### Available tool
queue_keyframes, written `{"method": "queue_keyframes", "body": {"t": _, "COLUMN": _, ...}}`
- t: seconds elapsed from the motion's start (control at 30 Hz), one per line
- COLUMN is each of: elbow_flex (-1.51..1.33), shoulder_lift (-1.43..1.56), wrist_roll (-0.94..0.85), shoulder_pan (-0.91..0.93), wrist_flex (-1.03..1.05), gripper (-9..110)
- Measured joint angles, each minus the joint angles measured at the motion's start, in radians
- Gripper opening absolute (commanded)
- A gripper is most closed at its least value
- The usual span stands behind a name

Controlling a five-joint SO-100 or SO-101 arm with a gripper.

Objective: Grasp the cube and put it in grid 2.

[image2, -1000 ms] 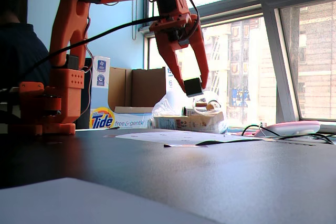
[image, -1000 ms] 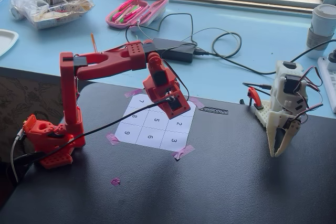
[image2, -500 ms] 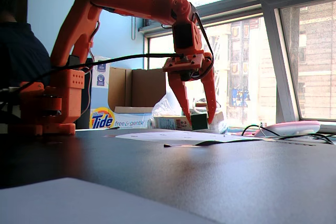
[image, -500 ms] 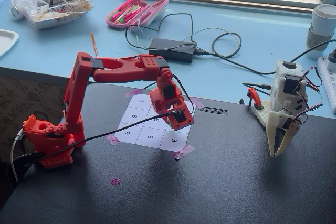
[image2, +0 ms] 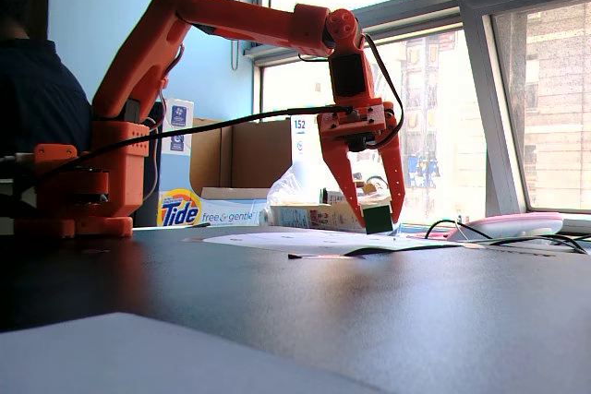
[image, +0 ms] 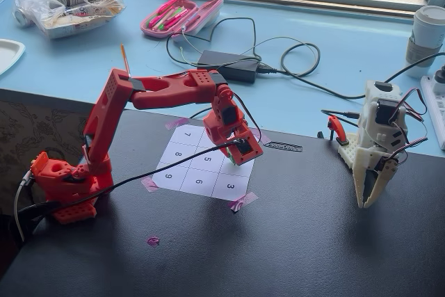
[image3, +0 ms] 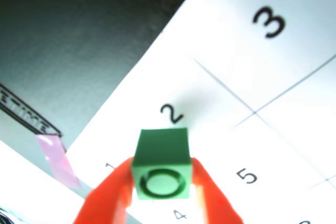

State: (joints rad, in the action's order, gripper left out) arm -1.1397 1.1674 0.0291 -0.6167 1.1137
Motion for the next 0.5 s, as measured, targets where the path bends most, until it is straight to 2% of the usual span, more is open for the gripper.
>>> {"method": "queue_keyframes", "body": {"t": 0.1, "elbow_flex": 0.002, "shoulder_lift": 0.0, "wrist_roll": 0.0, "shoulder_pan": -0.008, "wrist_flex": 0.002, "gripper": 9}}
{"method": "queue_keyframes", "body": {"t": 0.2, "elbow_flex": -0.021, "shoulder_lift": 0.0, "wrist_roll": 0.0, "shoulder_pan": -0.006, "wrist_flex": -0.009, "gripper": 13}}
{"method": "queue_keyframes", "body": {"t": 0.5, "elbow_flex": -0.054, "shoulder_lift": 0.0, "wrist_roll": 0.0, "shoulder_pan": 0.011, "wrist_flex": -0.035, "gripper": 13}}
